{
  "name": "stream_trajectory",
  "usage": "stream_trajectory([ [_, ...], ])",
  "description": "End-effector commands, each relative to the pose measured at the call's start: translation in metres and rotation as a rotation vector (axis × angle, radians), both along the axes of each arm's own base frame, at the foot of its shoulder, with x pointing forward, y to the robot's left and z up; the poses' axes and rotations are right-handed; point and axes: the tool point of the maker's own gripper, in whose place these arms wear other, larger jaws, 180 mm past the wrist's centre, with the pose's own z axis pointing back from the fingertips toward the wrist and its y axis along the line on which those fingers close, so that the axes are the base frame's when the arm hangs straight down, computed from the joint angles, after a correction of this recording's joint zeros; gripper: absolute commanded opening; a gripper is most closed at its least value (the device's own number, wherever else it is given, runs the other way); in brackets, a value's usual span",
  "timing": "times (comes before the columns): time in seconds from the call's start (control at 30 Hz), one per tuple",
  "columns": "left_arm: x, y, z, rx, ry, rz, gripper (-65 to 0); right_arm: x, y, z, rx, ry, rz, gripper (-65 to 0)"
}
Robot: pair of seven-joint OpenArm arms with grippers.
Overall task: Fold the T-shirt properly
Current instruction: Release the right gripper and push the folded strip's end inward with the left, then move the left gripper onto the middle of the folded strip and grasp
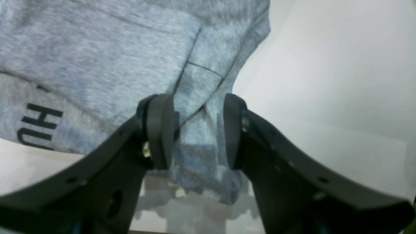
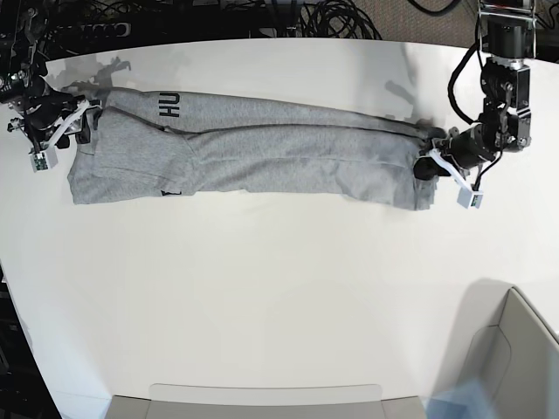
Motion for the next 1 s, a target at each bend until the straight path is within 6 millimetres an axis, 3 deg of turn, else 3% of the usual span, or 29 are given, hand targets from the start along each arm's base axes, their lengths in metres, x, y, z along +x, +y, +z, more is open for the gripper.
stream_trajectory([
  [0.0,-0.021,0.025,-0.021,0.105,0.113,0.018,-65.0,0.011,-0.003,0.015,-0.016,-0.049,0.015,-39.4],
  [0.2,0.001,0.106,0.006,0.252,0.045,0.199,-65.0,0.012,-0.003,0.014,-0.014,-0.05,0.013,-39.4],
  [0.3,0.001,0.129,0.017,0.274,0.022,0.264,-65.0,0.012,-0.001,0.014,-0.009,-0.051,0.011,-39.4],
  [0.4,0.013,0.146,0.045,0.329,-0.022,0.253,-65.0,0.012,0.003,0.011,-0.004,-0.044,0.024,-39.4],
  [0.57,0.031,0.122,0.088,0.378,-0.089,0.147,-65.0,0.01,0.007,0.008,0.001,-0.036,0.032,-39.4],
  [0.73,0.036,0.077,0.107,0.347,-0.118,0.095,-65.0,0.012,0.008,0.01,0.006,-0.043,0.033,-39.4],
  [0.87,0.027,0.045,0.097,0.265,-0.108,0.165,-65.0,0.014,0.008,0.011,0.005,-0.049,0.033,-39.4],
  [0.97,0.021,0.01,0.086,0.18,-0.107,0.173,-65.0,0.014,0.008,0.011,0.004,-0.049,0.033,-39.4],
])
